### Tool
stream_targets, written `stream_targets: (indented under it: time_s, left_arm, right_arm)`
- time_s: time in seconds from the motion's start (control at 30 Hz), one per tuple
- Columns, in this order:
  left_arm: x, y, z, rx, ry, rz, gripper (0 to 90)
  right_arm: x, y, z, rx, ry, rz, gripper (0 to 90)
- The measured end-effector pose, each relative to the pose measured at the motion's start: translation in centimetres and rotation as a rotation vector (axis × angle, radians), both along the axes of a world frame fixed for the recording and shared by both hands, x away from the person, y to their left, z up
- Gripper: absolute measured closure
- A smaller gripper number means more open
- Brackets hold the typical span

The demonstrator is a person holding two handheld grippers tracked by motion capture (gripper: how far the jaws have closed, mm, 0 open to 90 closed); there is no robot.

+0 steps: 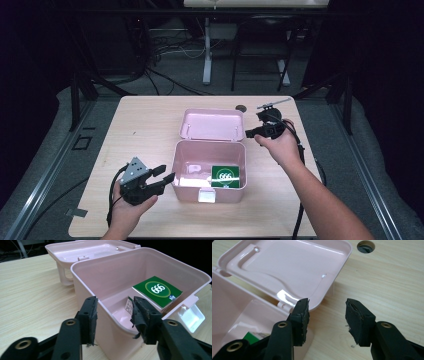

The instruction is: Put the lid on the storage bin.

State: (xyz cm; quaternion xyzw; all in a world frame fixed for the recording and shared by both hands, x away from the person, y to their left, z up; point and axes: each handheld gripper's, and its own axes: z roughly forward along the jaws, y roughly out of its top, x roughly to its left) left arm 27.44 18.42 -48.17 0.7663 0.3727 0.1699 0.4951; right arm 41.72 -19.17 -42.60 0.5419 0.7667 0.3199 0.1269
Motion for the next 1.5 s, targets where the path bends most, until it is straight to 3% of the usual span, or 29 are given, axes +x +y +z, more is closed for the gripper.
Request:
stream_targets:
  time_s: [0.07, 0.27, 0.4, 0.57, 0.93, 1.5]
  left_arm:
    - [0.2, -0.1, 0.0, -0.023, 0.011, -0.009, 49.0]
    - [0.4, -0.7, -0.3, 0.015, 0.009, -0.024, 48.8]
    - [0.4, -0.7, -0.4, 0.031, -0.003, -0.018, 56.4]
    - [0.5, -0.5, -0.4, 0.032, 0.002, -0.009, 62.0]
    - [0.6, -0.6, -0.9, 0.038, 0.02, -0.007, 68.0]
    - [-0.3, -1.2, -0.7, 0.051, 0.012, -0.022, 70.0]
  right_arm:
    - [0.5, 0.2, 0.1, -0.013, 0.002, -0.012, 53.7]
    - [2.1, 1.0, -0.2, -0.052, 0.028, -0.024, 55.4]
    - [3.3, 1.5, -0.6, -0.027, 0.055, -0.055, 61.2]
    - [4.4, 1.9, -1.0, -0.039, 0.072, -0.086, 65.1]
    - [7.3, 2.7, -1.6, -0.01, 0.118, -0.156, 76.2]
    - [9.9, 2.9, -3.6, 0.009, 0.171, -0.216, 78.4]
